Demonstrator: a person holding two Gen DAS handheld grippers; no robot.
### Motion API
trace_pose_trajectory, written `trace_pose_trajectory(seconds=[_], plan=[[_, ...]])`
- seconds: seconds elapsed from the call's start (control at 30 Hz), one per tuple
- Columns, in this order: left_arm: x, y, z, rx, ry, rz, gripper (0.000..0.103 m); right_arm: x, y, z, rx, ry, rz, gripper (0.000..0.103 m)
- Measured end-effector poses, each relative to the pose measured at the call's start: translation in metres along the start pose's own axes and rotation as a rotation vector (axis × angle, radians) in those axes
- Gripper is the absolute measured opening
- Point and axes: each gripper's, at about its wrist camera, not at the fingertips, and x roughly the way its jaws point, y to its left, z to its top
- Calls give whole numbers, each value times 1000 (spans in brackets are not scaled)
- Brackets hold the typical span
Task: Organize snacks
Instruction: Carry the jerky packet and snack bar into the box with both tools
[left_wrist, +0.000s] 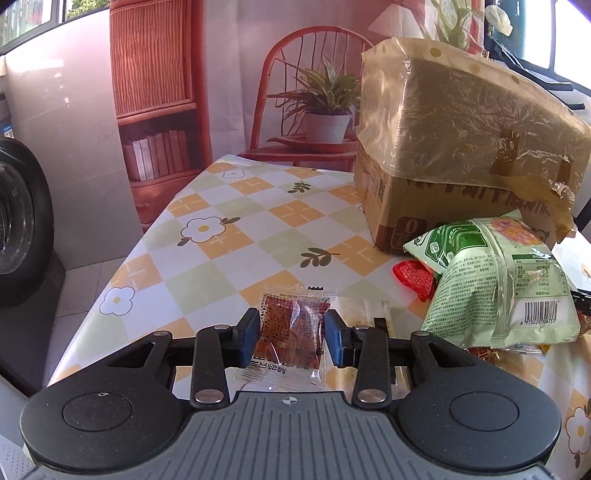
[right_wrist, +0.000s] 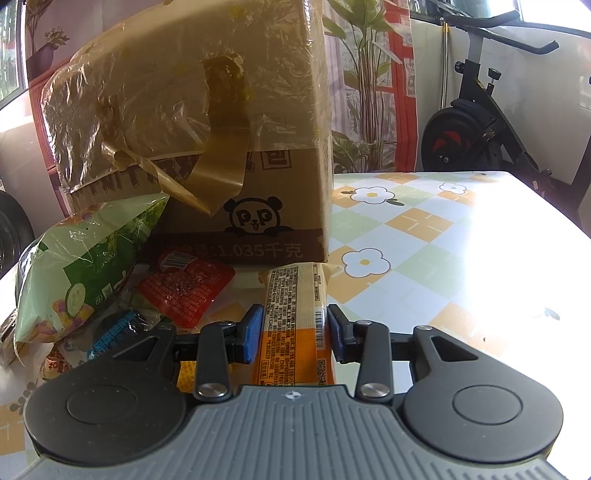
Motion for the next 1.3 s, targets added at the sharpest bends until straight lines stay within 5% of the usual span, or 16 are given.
trace_pose_trajectory(seconds=[0.33,0.87,1.07,1.3], plan=[[-23,-32,31,32,-132,-70,40,-19,2,3,-22,-40,14,38],[-44,-116,127,141,-383,-228,40,-86,10,74,-95,-353,29,38],[-37,-134,158,134,-412,-254,41,-93,-6,121,0,-421,42,38],[-5,-139,197,91,-365,-245,41,-84,7,180,-40,-466,102,38]])
